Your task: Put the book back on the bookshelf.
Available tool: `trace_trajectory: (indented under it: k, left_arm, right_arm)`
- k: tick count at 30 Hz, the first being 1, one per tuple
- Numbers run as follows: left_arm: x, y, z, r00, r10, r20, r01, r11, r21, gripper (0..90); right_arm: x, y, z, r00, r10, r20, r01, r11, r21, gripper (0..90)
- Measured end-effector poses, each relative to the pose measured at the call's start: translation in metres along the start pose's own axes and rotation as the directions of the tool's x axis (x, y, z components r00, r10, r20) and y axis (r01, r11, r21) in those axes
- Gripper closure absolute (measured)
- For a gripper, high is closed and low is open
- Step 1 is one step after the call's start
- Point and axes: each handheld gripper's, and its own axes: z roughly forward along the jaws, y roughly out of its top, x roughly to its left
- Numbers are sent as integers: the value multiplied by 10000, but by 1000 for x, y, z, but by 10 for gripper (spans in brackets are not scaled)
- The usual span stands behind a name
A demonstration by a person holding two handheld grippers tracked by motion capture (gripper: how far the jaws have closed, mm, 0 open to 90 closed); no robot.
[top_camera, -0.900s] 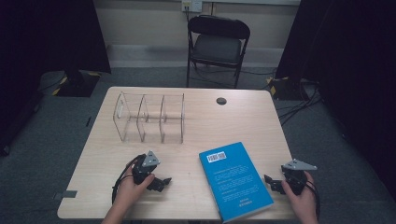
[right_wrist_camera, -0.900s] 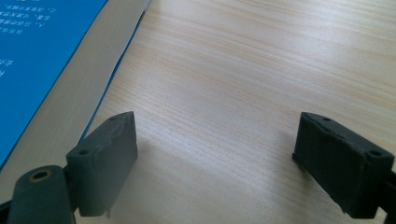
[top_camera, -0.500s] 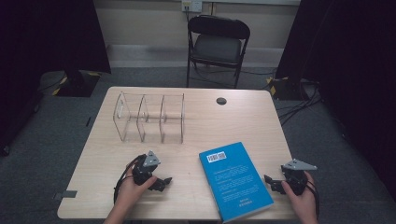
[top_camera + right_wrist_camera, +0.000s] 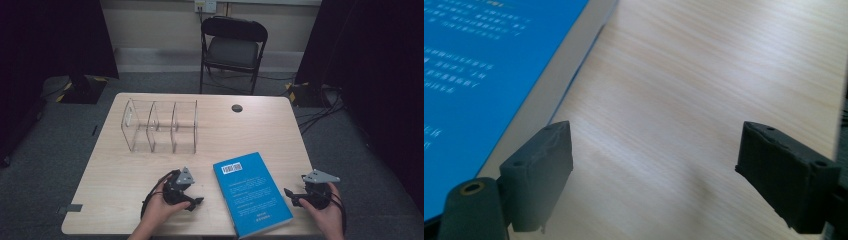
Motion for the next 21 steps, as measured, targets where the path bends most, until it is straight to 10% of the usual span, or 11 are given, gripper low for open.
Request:
trace_trajectory:
  k: [7, 11, 21]
  left_arm:
    - [-27, 18, 15, 9946, 756, 713, -761, 9971, 46, 168]
    - [-34, 21, 20, 9921, 1017, 739, -1026, 9947, 91, 147]
    - [-45, 27, 29, 9936, 914, 670, -910, 9958, -88, 140]
  right_arm:
    - [5, 5, 0, 9999, 29, -148, -30, 10000, -45, 157]
    - [-4, 8, -12, 9947, 946, -410, -976, 9921, -793, 163]
    - [8, 2, -1, 9964, -236, -814, 237, 9997, 1, 237]
